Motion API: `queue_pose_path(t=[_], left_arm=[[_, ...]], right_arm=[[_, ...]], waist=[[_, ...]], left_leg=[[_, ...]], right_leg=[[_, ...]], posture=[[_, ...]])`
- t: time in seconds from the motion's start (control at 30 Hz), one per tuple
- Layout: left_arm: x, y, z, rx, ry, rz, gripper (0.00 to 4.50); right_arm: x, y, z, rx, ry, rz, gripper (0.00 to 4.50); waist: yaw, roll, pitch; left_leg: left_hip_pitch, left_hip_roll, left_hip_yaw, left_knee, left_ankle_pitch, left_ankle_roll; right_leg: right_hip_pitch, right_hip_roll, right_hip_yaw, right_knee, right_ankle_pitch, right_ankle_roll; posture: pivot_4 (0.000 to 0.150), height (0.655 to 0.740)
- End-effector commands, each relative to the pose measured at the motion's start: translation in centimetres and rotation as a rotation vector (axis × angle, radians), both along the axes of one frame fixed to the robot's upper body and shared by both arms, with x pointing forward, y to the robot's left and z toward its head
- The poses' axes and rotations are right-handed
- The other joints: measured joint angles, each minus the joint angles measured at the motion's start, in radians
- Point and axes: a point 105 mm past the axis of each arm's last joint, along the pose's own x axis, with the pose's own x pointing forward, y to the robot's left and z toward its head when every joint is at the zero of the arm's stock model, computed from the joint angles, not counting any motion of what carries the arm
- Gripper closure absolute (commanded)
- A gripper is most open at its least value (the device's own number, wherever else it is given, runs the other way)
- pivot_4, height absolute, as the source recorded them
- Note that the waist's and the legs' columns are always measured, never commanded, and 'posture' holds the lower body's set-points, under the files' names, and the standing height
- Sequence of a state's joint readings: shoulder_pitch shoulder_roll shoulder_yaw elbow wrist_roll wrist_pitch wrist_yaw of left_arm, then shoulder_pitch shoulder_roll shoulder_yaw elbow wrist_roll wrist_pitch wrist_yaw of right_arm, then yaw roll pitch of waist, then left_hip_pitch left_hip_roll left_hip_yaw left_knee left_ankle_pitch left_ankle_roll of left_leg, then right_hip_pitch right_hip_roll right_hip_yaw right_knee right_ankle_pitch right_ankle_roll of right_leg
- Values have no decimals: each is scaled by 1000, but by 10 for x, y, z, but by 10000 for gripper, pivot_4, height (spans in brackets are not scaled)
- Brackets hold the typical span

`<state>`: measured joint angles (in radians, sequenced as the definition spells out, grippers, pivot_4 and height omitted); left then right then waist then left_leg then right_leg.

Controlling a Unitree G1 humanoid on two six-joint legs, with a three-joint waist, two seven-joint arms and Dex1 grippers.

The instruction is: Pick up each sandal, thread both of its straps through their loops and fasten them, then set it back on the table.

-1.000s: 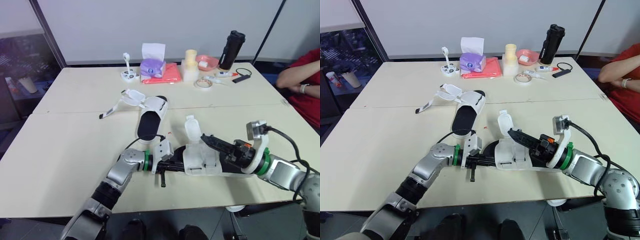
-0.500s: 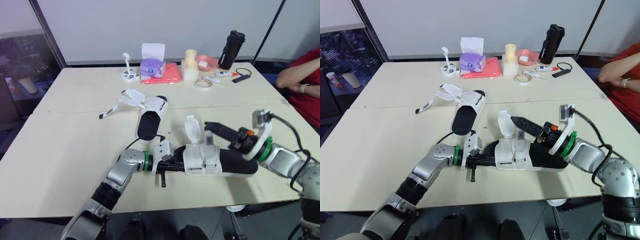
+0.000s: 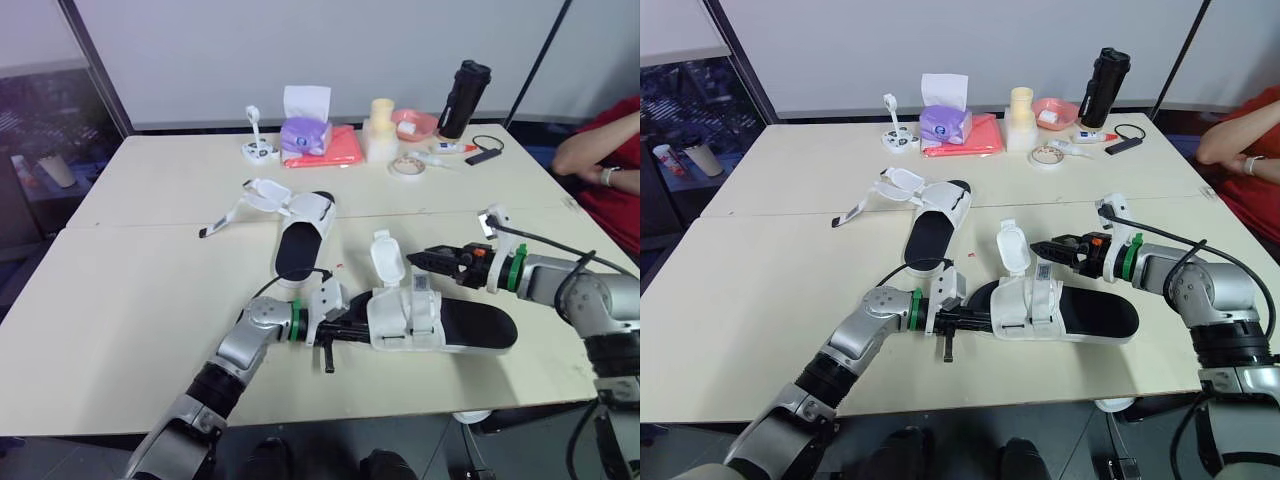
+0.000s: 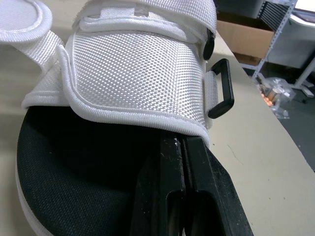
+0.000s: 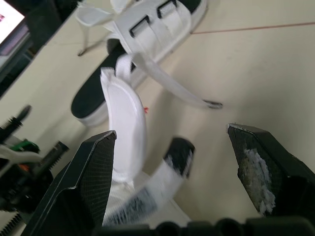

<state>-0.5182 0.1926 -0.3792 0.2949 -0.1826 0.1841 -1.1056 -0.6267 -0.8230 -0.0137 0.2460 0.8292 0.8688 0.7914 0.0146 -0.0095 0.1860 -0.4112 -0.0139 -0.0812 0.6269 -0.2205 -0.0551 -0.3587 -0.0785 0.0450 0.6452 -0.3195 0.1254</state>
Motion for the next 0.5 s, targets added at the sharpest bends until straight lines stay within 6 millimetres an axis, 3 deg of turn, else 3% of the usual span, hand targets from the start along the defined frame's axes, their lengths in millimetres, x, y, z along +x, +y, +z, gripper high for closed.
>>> queue_pose_path(t=[0.03, 0.13, 0.33, 0.5], left_arm=[[-1, 5, -25, 84, 48, 46, 45000], [-1, 6, -26, 82, 52, 55, 45000], [-2, 6, -26, 80, 54, 59, 45000], [-2, 6, -26, 81, 53, 57, 45000]], right_arm=[[1, -4, 5, -4, 8, 22, 6094], [-1, -3, 0, -17, 34, 41, 14212], [-4, -1, 1, 5, 54, 63, 43815], [-6, -1, 14, 73, 3, 74, 44554]], waist=[[0, 0, 0], [-1, 0, 0], [-2, 0, 0], [-2, 0, 0]], left_leg=[[0, -1, 0, 0, 0, 0], [0, -2, 0, 0, 0, 0], [0, -2, 0, 0, 0, 0], [0, -3, -1, 0, 0, 0]], right_leg=[[0, -1, 0, 0, 0, 0], [0, -1, 0, 0, 0, 1], [0, -1, 0, 0, 0, 1], [0, -2, 0, 0, 0, 1]], posture=[[1500, 7400], [1500, 7400], [1500, 7400], [1500, 7400]])
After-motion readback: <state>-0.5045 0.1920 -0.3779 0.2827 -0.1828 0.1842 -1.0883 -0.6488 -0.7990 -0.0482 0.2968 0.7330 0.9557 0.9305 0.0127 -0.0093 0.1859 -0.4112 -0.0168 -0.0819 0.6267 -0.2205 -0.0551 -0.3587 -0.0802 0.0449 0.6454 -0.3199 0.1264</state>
